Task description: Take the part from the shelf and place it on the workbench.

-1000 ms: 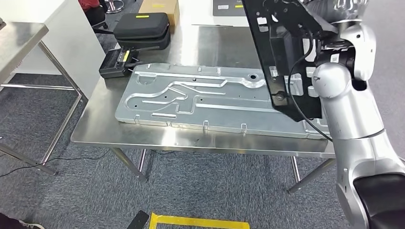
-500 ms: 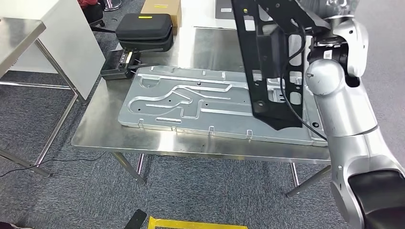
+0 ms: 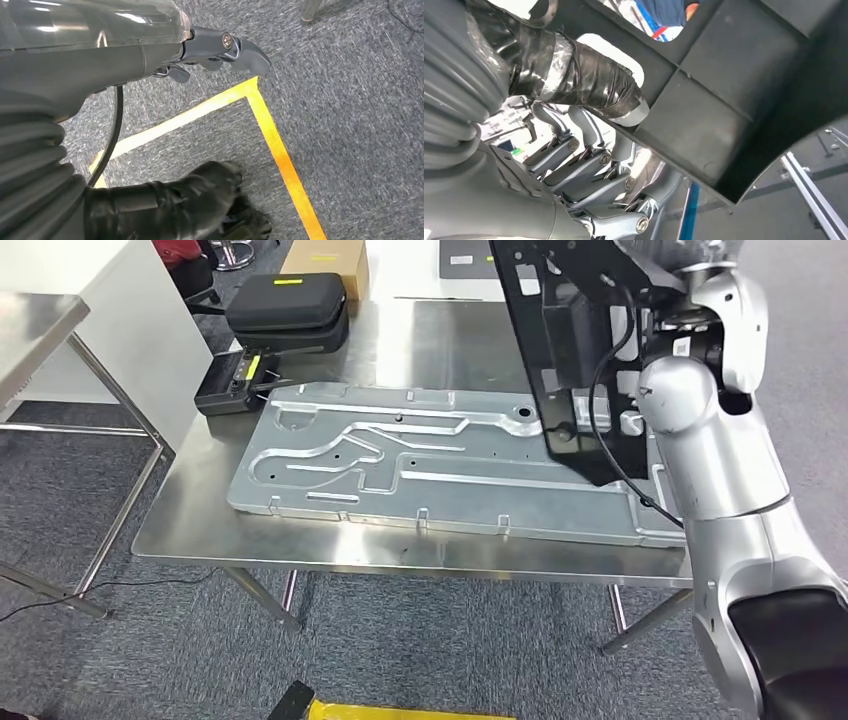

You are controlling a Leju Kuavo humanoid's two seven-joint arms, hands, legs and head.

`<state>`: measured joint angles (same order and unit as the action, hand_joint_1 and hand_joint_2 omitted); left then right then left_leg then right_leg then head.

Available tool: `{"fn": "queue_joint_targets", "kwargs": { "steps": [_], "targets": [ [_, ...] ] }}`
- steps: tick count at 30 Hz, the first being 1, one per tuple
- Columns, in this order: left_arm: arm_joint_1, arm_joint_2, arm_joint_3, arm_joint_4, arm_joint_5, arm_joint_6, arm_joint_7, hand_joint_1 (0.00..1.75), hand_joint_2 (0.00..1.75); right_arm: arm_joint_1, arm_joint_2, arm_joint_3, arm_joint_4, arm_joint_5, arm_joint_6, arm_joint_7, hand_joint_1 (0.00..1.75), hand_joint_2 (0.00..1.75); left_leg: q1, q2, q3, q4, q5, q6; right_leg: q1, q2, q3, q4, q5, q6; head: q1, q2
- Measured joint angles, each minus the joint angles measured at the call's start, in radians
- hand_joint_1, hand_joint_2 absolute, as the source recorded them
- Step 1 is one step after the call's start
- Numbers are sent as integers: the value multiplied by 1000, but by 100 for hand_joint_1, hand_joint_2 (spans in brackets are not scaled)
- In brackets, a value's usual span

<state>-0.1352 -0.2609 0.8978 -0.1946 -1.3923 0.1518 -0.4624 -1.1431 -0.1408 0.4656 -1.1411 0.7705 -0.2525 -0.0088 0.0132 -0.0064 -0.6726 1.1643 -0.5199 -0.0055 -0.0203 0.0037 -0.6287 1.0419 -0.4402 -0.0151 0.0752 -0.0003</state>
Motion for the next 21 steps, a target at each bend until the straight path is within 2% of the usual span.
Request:
{"fn": "queue_joint_targets", "kwargs": {
  "steps": [2, 3, 4, 6, 7, 8, 9, 12, 14, 16, 17, 18, 19, 20, 21],
  "targets": [
    [0, 0, -1, 0, -1, 1, 4, 0, 0, -6, 7, 3, 7, 13, 3, 8, 175, 175, 0, 0, -61, 119, -41, -2, 3, 0, 1, 1, -2, -5, 0, 0],
    [0, 0, -1, 0, -1, 1, 6, 0, 0, -9, 9, 5, 12, 22, 4, 13, 175, 175, 0, 0, -76, 142, -38, -2, 4, 0, 3, 1, -3, -6, 0, 0],
    [1, 0, -1, 0, -1, 1, 7, 0, 0, -12, 13, 7, 17, 33, 6, 18, 175, 175, 0, 0, -72, 128, -17, 0, 5, 1, 5, 2, -5, -6, 0, 0],
    [0, 0, -1, 0, -2, 2, 9, 0, 0, -24, 19, 14, 28, 56, 10, 27, 175, 175, -1, 0, -22, 8, 55, 9, 7, 2, 10, 4, -10, -5, 0, 0],
    [-1, 0, -2, 0, -2, 2, 11, 0, 0, -34, 22, 18, 34, 69, 12, 30, 175, 175, -3, 0, 7, -53, 80, 13, 8, 3, 10, 6, -13, -2, 0, 0],
    [-2, 0, -3, 0, -3, 3, 12, 0, 0, -45, 25, 23, 42, 82, 14, 34, 175, 175, -5, 0, 27, -97, 92, 17, 10, 3, 10, 7, -14, 2, 0, 0],
    [-3, -1, -4, 0, -3, 4, 13, 0, 0, -57, 28, 29, 50, 96, 16, 39, 175, 175, -8, -1, 36, -118, 92, 19, 10, 4, 8, 7, -14, 6, 0, 0],
    [-4, -2, -10, 0, -5, 5, 18, 0, 0, -81, 38, 51, 76, 144, 19, 55, 175, 175, -6, -1, 44, -134, 93, 28, 11, 3, 6, 6, -16, 20, 1, 0],
    [-6, -4, -14, 0, -7, 4, 20, 0, 0, -99, 45, 68, 94, 177, 23, 67, 175, 175, -2, 0, 51, -145, 97, 38, 11, 1, -17, 57, -48, 28, 2, 0],
    [-8, -5, -21, 0, -10, 2, 22, 0, 0, -118, 52, 90, 117, 206, 29, 77, 175, 175, -2, 0, 54, -147, 96, 43, 8, 0, -75, 175, -101, 33, 4, 0],
    [-9, -5, -23, 0, -12, 1, 23, 0, 0, -123, 56, 103, 130, 219, 33, 81, 175, 175, -2, 0, 55, -146, 95, 45, 7, 0, -105, 233, -119, 35, 4, 0],
    [-9, -5, -25, 0, -14, 0, 24, 0, 0, -126, 59, 114, 144, 230, 35, 84, 175, 175, -2, 0, 56, -145, 94, 45, 6, 0, -125, 267, -122, 36, 4, 0],
    [-9, -6, -26, 0, -16, -1, 25, 0, 0, -127, 63, 124, 157, 240, 37, 87, 175, 175, -2, -1, 57, -144, 92, 46, 6, 0, -130, 268, -108, 36, 4, 0],
    [-9, -6, -27, 0, -19, -2, 26, 0, 0, -128, 67, 130, 167, 247, 36, 89, 175, 175, -2, -2, 59, -141, 90, 45, 5, -1, -116, 231, -78, 35, 4, 0],
    [-9, -8, -29, 0, -21, -3, 26, 0, 0, -132, 72, 136, 178, 253, 36, 91, 175, 175, -2, -3, 60, -139, 86, 43, 5, -1, -88, 166, -39, 32, 4, 0]
  ]
}}
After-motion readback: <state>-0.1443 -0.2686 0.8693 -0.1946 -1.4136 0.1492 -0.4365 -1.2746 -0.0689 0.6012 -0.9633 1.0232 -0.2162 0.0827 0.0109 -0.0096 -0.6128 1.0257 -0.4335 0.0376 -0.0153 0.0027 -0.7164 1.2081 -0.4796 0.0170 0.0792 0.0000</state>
